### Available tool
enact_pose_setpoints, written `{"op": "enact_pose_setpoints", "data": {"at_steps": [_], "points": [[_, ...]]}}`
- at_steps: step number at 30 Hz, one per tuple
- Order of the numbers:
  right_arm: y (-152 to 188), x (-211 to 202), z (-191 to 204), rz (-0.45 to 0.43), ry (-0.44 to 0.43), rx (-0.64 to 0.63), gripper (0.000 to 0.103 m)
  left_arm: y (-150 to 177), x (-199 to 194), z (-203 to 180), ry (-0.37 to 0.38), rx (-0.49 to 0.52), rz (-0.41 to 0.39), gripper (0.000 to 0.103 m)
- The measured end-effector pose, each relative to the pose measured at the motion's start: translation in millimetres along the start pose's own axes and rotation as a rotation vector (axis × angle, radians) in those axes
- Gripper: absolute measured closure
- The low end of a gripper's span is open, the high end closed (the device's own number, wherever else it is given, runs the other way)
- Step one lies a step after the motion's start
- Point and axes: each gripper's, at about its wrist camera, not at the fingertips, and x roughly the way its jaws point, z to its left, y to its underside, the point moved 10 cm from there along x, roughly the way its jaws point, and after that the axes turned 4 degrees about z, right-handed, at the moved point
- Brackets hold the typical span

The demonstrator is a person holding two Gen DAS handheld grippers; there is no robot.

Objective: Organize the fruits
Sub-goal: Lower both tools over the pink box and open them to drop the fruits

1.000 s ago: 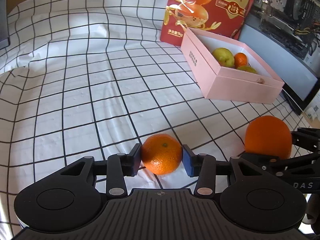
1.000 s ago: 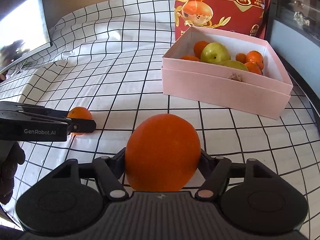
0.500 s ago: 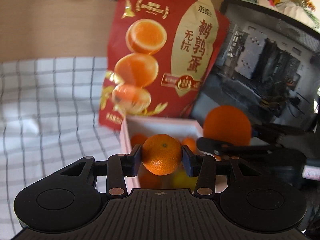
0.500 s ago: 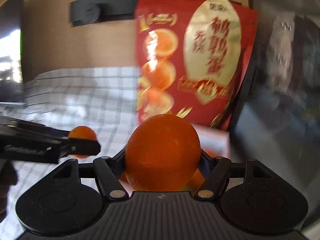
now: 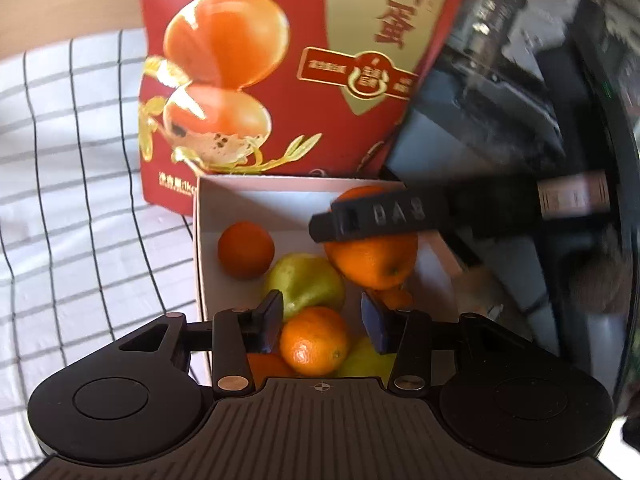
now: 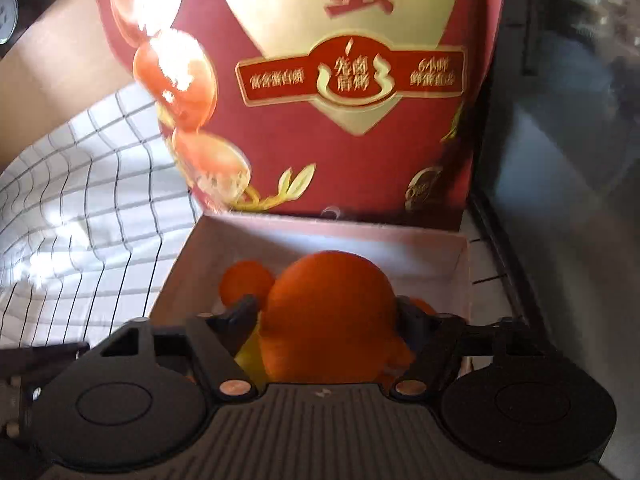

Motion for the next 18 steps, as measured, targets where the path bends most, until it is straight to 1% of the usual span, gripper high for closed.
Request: {"op": "enact_pose_setpoints", "data": {"at_steps": [3, 5, 7, 9, 11, 13, 18], "points": [[-1, -5, -2, -0.009, -0.022, 0.04, 0.024, 4, -9, -5, -0.017, 0.041, -0.031, 0.055], [0, -13, 0, -0.044, -0.027, 0.045, 0.024, 6, -15, -6, -0.018, 0.037, -0.051, 0.055], [1, -21, 5, -0.089, -0.003, 0.023, 0.025, 10, -18, -4, -0.02, 0.021, -0.057, 0.055], [4, -27, 14, -0.117, 0.026, -0.025, 0.026, 15, -22, 2, -0.029, -0.003, -0.054, 0.055], [3, -29, 18, -0.118, 0.051, -0.067, 0.027, 20, -30, 6, -0.029, -0.028, -0.057, 0.055], [6, -32, 19, -0.119, 0.068, -0.082, 0.03, 25, -37, 10, -0.032, -0.048, -0.066, 0.055], [21, -44, 10, -0.094, 0.014, -0.004, 0.029, 33, -50, 18, -0.04, -0.072, -0.075, 0.055]]}}
